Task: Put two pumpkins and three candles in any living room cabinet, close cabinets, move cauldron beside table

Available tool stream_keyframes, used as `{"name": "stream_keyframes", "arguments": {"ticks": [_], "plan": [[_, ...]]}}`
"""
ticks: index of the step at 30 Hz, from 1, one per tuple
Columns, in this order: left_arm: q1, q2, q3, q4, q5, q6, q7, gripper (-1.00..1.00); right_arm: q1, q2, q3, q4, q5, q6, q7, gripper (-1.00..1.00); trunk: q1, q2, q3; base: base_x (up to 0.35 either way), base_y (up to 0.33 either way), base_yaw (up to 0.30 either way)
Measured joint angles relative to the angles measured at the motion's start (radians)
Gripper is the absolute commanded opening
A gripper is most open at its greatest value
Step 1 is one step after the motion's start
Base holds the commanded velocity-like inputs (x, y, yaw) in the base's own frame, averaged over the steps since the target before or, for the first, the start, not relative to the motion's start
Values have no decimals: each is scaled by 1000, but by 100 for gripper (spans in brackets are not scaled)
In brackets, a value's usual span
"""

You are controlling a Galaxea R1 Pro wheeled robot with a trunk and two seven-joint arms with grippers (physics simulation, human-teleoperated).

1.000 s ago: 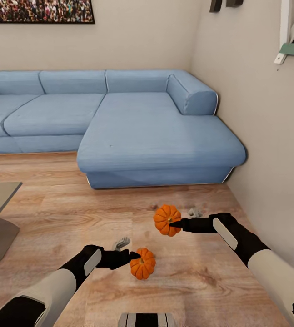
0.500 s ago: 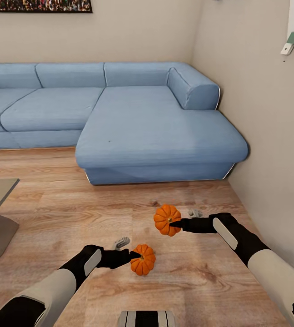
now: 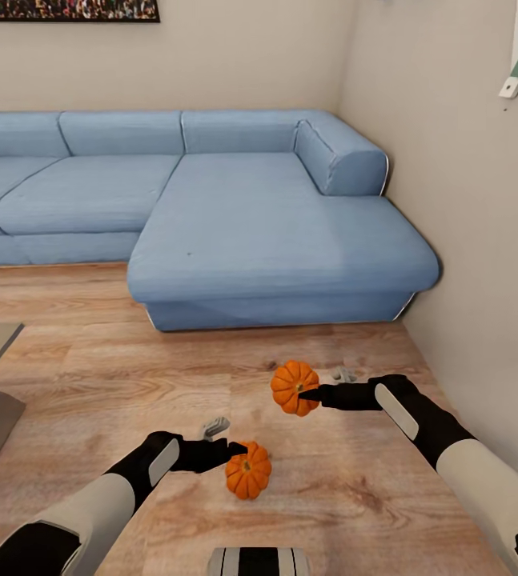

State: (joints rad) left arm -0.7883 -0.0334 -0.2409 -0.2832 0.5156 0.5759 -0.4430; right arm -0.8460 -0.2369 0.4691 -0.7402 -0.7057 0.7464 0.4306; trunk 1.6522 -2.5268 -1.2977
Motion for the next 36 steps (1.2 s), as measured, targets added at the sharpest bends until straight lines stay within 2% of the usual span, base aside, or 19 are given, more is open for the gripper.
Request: {"name": "stream_keyframes", "arguments": {"ticks": [9,25,36], "plan": [[0,-10,0,1,-3,-2,0,100,0,0,1,0,-2,0,0,-100,0,0,0,14,-5,0],[0,-8,0,2,-6,-4,6,100,0,0,-1,0,0,0,-1,-100,7,-4,-62,0,0,0],[0,-8,0,2,-5,-47,7,100,0,0,-1,0,0,0,-1,-100,12,-6,-104,0,0,0]]}}
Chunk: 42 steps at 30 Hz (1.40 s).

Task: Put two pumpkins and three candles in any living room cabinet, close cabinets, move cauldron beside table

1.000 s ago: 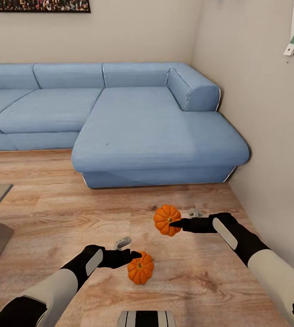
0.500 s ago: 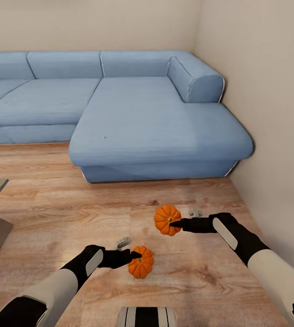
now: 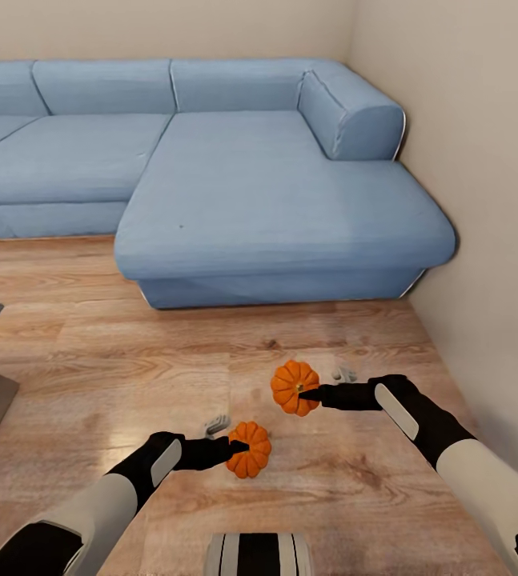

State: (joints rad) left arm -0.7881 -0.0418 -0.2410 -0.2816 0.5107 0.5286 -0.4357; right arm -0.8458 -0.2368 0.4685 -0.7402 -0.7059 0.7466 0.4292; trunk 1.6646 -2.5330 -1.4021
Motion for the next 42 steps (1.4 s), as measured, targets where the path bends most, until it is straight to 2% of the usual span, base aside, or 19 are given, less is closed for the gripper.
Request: {"name": "stream_keyframes", "arguments": {"ticks": [9,17,22,24,27,42], "plan": [[0,0,3,0,0,-2,2,100,0,0,0,0,0,0,0,-100,4,-2,-35,0,0,0],[0,0,7,0,0,-6,6,100,0,0,0,0,-2,0,0,-100,4,-2,-35,0,0,0],[0,0,9,0,2,-7,46,100,0,0,0,0,-2,0,0,-100,4,-2,-35,0,0,0],[0,0,9,0,3,-16,57,100,0,0,0,0,-2,0,0,-100,4,-2,-35,0,0,0],[0,0,9,1,4,-64,66,100,0,0,0,0,-2,0,0,-100,4,-2,-35,0,0,0],[0,0,9,1,5,-77,68,100,0,0,0,0,-2,0,0,-100,4,-2,-35,48,0,0]]}}
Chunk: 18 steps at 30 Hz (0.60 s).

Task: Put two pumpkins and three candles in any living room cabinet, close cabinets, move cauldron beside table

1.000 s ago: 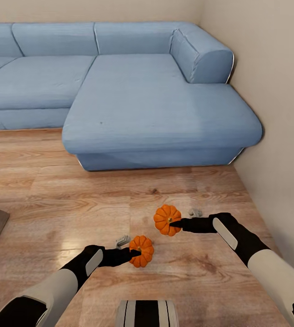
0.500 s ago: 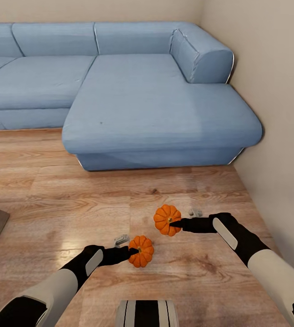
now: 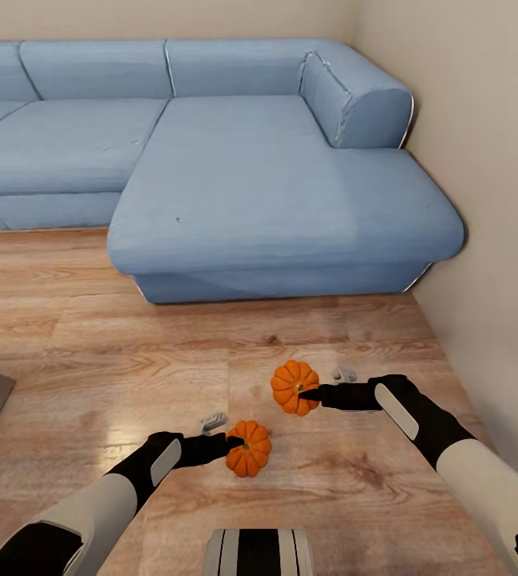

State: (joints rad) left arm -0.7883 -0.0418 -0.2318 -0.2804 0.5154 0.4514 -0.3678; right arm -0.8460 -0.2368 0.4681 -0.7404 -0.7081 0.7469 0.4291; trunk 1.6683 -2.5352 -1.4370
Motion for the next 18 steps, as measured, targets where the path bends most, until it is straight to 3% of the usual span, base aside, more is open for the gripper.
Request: {"name": "stream_keyframes", "arguments": {"ticks": [18], "plan": [[0,0,0,12,0,0,2,100,0,0,0,0,0,0,0,-100,0,0,0,35,-19,0]]}}
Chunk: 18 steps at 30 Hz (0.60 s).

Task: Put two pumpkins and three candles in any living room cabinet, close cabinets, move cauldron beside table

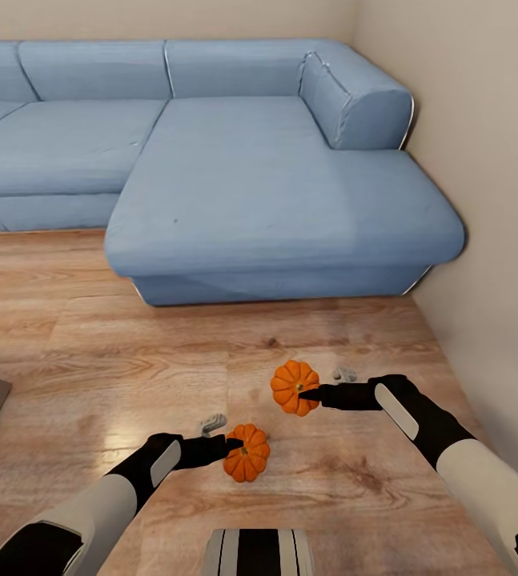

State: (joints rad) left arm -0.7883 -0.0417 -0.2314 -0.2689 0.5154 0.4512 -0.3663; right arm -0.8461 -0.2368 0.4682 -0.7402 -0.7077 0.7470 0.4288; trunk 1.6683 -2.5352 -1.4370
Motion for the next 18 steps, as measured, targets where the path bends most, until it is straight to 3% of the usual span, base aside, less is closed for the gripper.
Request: {"name": "stream_keyframes", "arguments": {"ticks": [5,13,18], "plan": [[0,0,0,4,0,0,0,100,0,0,0,0,2,0,0,-100,0,0,0,149,-131,0],[0,0,-2,5,0,0,0,100,0,0,0,0,0,0,0,-100,0,0,0,17,-16,0],[0,0,-2,6,0,1,0,100,0,0,0,0,2,0,0,-100,3,-1,-19,0,0,0]]}}
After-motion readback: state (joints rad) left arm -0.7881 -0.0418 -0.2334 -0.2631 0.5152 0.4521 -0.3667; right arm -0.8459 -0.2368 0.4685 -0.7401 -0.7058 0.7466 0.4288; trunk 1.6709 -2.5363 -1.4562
